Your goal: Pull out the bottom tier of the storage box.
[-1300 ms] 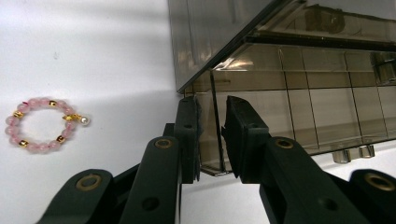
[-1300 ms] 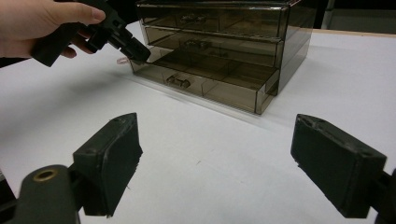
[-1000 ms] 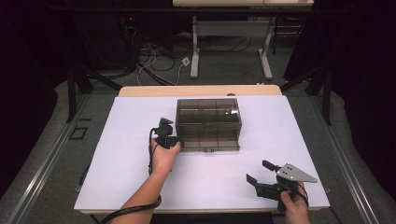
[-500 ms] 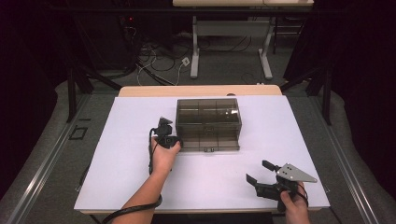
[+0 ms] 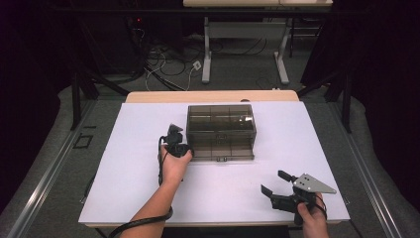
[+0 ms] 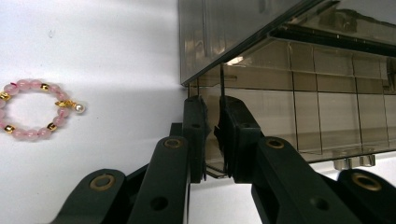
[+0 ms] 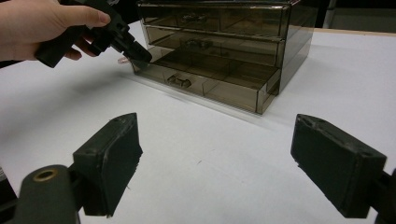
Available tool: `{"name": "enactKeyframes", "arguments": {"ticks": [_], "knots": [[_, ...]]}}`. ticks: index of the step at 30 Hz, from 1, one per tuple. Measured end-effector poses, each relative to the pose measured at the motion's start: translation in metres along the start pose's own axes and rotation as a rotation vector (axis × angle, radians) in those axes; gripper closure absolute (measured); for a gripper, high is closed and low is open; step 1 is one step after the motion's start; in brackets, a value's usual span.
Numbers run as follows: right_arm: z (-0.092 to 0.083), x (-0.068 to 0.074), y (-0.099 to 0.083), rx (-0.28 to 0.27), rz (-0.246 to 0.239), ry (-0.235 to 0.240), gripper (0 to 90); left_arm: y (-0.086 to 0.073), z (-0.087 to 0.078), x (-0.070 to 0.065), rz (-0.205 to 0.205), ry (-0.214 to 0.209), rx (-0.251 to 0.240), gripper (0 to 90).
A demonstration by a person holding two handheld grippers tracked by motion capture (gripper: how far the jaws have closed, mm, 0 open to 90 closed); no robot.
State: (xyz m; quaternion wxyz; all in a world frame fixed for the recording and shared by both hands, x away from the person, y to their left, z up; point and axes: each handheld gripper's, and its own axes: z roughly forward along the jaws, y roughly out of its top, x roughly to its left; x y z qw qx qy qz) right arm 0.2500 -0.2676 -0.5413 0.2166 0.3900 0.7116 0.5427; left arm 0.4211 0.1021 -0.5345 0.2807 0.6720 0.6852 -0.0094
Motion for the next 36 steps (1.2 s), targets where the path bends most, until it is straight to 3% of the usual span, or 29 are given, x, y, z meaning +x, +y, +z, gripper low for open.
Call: {"name": "enactKeyframes", "arguments": {"ticks": [36], "knots": [[-0.0004,-0.0001,-0.0004,0.005,0.007,0.000,15.0,-0.0058,-0.0052,-0.0007,-0.012,0.005,0.019,81.2]]}}
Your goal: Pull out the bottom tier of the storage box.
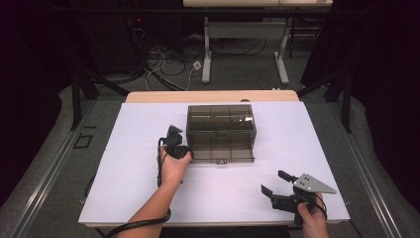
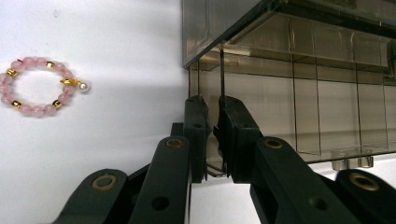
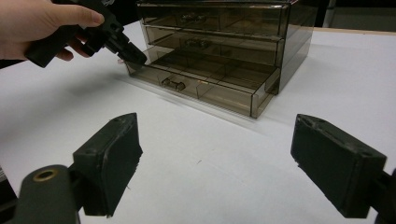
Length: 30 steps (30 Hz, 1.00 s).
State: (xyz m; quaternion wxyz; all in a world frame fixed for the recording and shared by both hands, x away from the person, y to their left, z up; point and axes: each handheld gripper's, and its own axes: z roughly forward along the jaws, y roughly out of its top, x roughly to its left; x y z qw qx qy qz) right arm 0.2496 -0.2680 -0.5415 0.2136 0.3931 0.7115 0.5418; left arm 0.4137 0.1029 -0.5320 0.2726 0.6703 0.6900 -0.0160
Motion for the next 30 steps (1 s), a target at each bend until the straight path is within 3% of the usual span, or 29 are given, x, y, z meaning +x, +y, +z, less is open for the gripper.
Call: {"name": "enactKeyframes", "arguments": {"ticks": [30], "knots": [[0.000,0.000,0.000,-0.007,-0.002,-0.004,15.0,-0.012,-0.006,0.003,0.003,-0.013,0.017,81.1]]}}
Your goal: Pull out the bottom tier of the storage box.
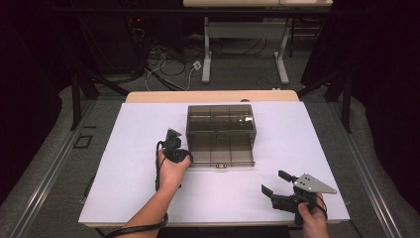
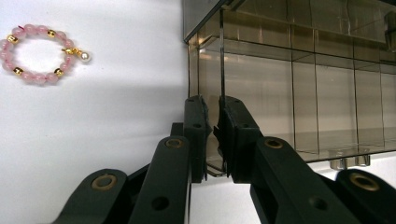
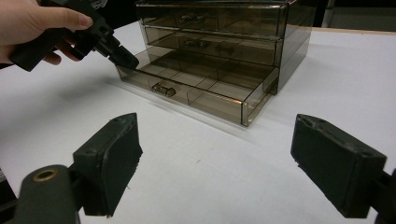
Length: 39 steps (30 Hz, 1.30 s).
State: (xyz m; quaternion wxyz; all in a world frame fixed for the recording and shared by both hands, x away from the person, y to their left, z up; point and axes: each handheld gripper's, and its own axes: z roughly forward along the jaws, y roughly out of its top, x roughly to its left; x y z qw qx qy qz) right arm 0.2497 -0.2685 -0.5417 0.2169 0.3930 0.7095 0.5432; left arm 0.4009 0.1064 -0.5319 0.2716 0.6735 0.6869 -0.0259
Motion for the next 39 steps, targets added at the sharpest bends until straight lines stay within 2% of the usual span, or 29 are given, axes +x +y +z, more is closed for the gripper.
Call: {"name": "enactKeyframes", "arguments": {"ticks": [21,39], "knots": [[-0.0007,-0.0003,0.0002,0.001,-0.001,-0.002,15.0,-0.0056,-0.0018,0.0014,0.011,-0.011,0.006,80.9],[-0.0010,-0.0005,0.0002,0.002,0.001,-0.003,15.0,-0.0071,-0.0010,0.0051,-0.010,-0.041,0.012,79.4]]}}
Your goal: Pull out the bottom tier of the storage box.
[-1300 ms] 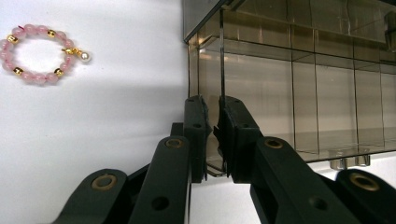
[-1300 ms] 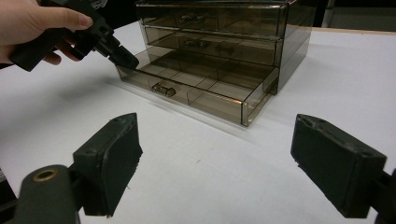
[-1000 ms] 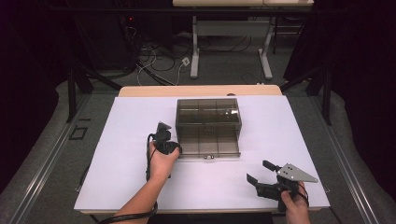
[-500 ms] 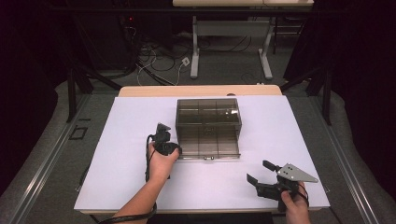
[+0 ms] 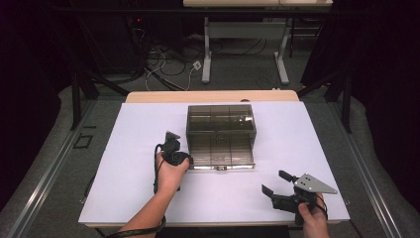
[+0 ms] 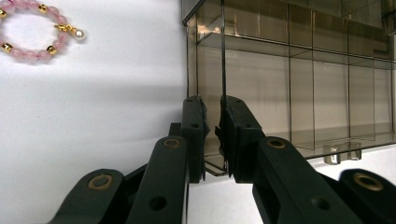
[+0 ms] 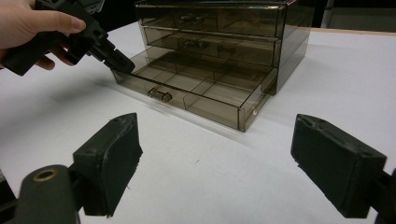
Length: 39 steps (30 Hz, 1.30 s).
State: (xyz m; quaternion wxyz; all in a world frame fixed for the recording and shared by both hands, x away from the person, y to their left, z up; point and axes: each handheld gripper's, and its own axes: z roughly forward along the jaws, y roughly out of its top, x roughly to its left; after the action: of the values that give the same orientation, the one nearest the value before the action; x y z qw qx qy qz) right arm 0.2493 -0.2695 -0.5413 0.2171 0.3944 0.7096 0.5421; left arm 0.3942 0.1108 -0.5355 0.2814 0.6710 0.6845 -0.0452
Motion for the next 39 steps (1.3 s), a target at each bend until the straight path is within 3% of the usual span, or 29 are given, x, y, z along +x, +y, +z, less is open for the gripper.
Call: {"name": "enactKeyframes", "arguments": {"ticks": [19,26,32,35,39], "knots": [[0.001,-0.001,0.000,0.000,0.004,0.000,15.0,0.003,-0.014,0.005,0.021,-0.027,-0.043,72.3],[0.001,0.000,0.000,0.005,0.004,-0.002,15.0,0.003,-0.022,0.008,0.050,-0.058,-0.078,67.8],[0.003,0.001,-0.001,0.006,0.008,0.002,15.0,0.004,-0.026,0.010,0.102,-0.074,-0.116,63.1],[0.003,0.000,-0.001,0.006,0.003,0.003,15.0,0.004,-0.028,0.013,0.124,-0.070,-0.141,60.8],[0.002,0.001,-0.001,0.017,0.007,0.005,15.0,0.003,-0.030,0.016,0.144,-0.031,-0.171,57.8]]}}
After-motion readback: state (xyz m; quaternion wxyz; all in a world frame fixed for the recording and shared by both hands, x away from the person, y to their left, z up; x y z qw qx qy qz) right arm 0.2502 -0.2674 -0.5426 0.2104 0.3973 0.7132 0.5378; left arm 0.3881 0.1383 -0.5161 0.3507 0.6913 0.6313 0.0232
